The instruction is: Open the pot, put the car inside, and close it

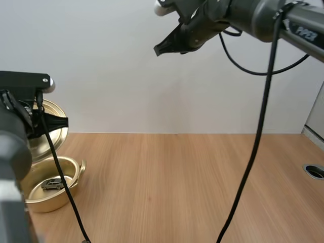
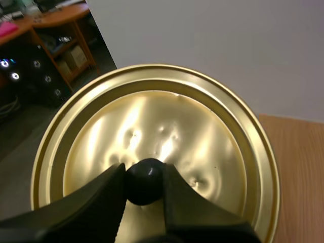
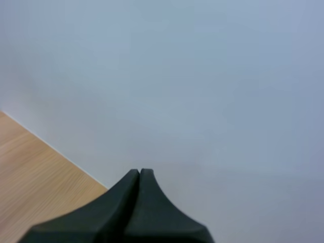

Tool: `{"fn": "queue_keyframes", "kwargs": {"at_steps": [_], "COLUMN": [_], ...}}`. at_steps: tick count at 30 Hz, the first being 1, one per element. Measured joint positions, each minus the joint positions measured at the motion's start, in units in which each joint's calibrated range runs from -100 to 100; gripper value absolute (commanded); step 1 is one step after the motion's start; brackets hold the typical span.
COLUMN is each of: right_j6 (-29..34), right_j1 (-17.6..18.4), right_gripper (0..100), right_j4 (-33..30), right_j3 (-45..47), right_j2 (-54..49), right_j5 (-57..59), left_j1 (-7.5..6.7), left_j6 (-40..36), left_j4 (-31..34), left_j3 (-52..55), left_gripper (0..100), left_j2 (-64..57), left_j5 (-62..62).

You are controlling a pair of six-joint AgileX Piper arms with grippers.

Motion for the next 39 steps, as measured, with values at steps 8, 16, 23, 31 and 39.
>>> {"fn": "queue_keyframes", "kwargs": {"at_steps": [8, 16, 23, 31, 39], "right_j6": [0.0, 0.0, 0.0, 0.0, 0.0], "right_j1": [0.0, 0.0, 0.0, 0.0, 0.0], "right_gripper": [0, 0, 0, 0, 0], "right_j4": [-1.02, -1.47, -1.79, -2.88, -2.88], "right_j3": [0.29, 0.43, 0.43, 0.43, 0.43], "right_j2": [-7.3, -8.38, -8.61, -9.18, -9.18], "right_j5": [1.73, 3.98, 7.0, 7.0, 7.0], "left_j1": [0.0, 0.0, 0.0, 0.0, 0.0], "left_j6": [2.88, 5.71, 7.57, 8.03, 12.84], "left_j4": [0.0, -0.26, -0.51, -1.01, -7.05], "left_j3": [-0.12, -0.12, -0.53, -0.53, -0.53], "left_gripper": [0, 0, 0, 0, 0], "left_j2": [13.55, 18.56, 23.61, 27.89, 28.45], "left_j5": [1.84, 3.86, 2.38, 2.69, 3.03]}}
